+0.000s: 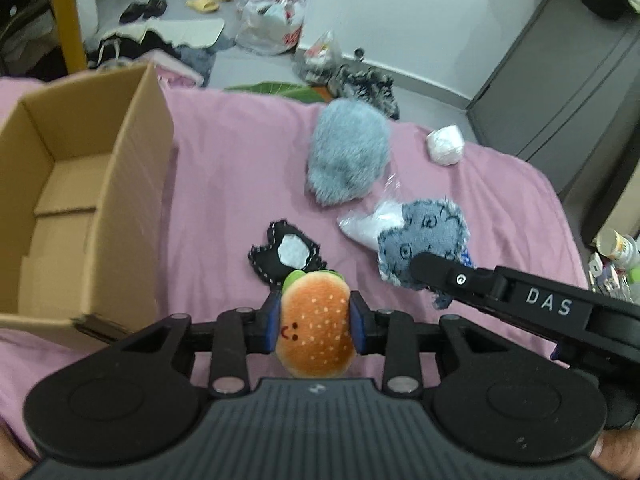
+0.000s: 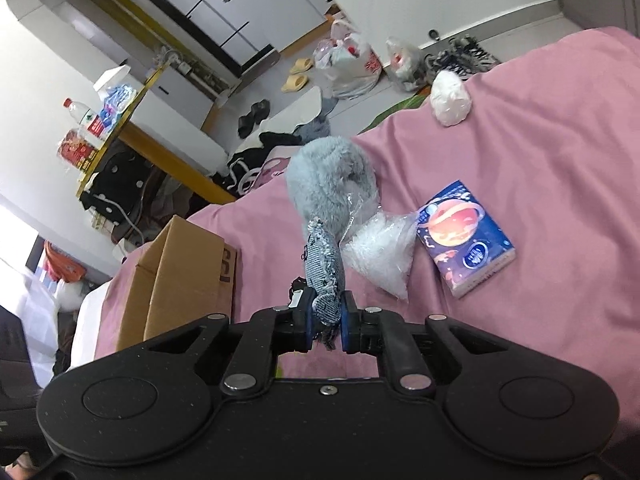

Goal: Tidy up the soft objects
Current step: 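Carry the hamburger plush and denim plush over the cardboard box with both tools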

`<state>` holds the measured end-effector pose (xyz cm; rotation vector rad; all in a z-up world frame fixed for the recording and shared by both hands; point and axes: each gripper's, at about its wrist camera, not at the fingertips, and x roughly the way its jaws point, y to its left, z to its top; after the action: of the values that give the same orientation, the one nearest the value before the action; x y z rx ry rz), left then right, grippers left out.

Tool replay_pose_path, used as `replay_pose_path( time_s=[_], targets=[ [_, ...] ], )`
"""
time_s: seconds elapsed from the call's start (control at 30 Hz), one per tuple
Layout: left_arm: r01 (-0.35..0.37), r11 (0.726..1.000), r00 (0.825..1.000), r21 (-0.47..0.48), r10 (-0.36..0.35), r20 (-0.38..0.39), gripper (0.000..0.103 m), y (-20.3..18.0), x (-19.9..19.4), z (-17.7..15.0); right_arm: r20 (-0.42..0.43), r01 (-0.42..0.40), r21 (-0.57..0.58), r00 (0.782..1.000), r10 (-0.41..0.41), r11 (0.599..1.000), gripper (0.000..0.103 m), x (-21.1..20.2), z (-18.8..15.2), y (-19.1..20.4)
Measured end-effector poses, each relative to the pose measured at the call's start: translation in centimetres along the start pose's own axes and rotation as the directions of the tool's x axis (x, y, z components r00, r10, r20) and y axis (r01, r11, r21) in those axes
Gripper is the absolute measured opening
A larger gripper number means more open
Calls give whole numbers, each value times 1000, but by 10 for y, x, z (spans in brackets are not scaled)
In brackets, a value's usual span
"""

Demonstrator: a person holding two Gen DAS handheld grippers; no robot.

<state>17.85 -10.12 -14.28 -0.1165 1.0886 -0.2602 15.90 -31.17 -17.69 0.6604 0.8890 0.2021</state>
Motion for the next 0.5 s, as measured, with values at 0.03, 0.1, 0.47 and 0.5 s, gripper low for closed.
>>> replay_pose_path(
  time_s=[0.03,0.1,0.47,0.5],
  targets=[
    [1,1000,1000,7,-1,9,33,0,-5,0,9,5,-6,1000,-5,1000,13,-3,-1,4],
    [-1,1000,1000,15,1,26,33,1,-14,1,31,13,-22,999,-13,1000,13,-11,-3,12],
    [4,1000,994,25,-7,110,33,15,-59,-2,134,51,-70,990,-41,996,13,-46,-6,46],
    [9,1000,993,20,-12,121,33,17,-63,-3,139,50,-70,990,-40,996,13,-47,-7,48]
  ],
)
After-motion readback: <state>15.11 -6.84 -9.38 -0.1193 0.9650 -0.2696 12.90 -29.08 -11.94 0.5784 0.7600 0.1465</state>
